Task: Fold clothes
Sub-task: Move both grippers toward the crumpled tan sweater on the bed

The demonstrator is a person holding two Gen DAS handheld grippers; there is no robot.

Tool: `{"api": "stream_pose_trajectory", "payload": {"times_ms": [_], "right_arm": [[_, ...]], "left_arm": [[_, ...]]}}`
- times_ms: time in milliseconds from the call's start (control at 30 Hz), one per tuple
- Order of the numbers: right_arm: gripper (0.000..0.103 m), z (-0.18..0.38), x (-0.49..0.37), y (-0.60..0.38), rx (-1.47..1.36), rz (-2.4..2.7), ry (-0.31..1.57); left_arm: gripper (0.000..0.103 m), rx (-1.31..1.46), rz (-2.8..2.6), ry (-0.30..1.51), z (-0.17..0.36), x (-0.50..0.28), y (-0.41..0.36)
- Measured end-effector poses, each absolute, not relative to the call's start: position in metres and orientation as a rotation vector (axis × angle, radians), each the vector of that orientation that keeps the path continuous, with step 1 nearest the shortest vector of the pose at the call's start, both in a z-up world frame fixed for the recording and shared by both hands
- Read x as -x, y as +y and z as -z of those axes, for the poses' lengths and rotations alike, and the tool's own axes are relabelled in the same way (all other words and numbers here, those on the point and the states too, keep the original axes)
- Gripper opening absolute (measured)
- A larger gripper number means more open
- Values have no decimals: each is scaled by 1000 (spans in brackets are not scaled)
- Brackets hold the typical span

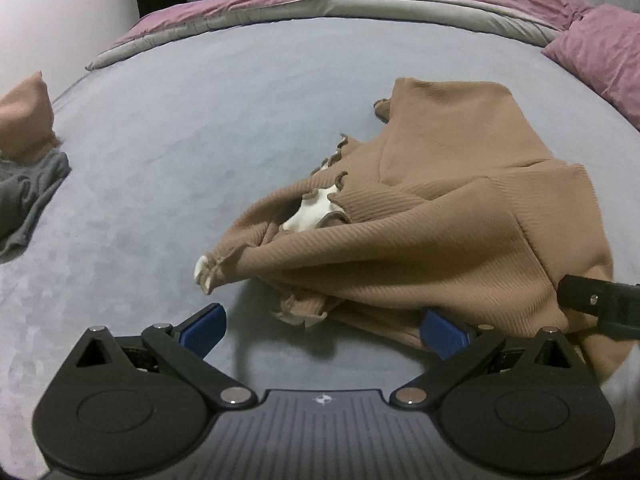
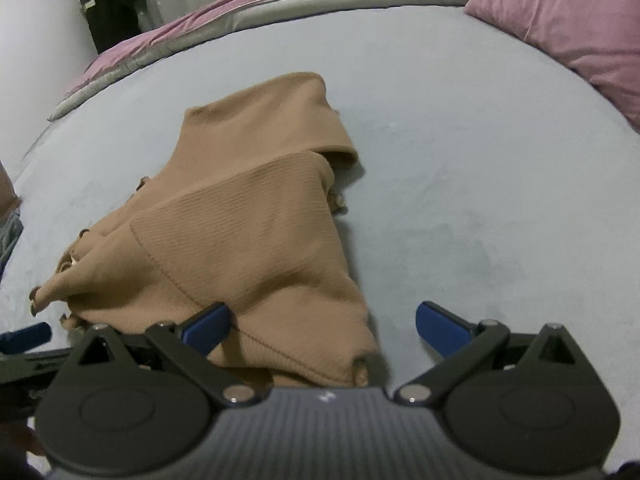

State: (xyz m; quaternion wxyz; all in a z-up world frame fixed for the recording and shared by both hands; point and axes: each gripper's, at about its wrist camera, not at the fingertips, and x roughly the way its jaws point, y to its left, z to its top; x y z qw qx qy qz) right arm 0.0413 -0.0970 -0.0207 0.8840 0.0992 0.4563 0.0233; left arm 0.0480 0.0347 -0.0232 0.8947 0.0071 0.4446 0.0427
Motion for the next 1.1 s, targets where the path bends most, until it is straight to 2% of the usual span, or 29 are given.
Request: {"api": "stream_pose_trajectory", "payload": {"times_ms": [167,500,867,1100], "right_arm": [[103,36,-42,-107,-293,-77,948],[103,47,-28,-110,-268,-132,854],[103,32,-27,-119,-271,-211,899],[103,20,-21,-124,-307,-206,846]], "left_arm": [[103,22,-86,930,38,-50,37],[103,46,-53,898,47,-43,45],[103,70,-27,922,39,-32,54],[103,163,37,929,24,-19,68]]}}
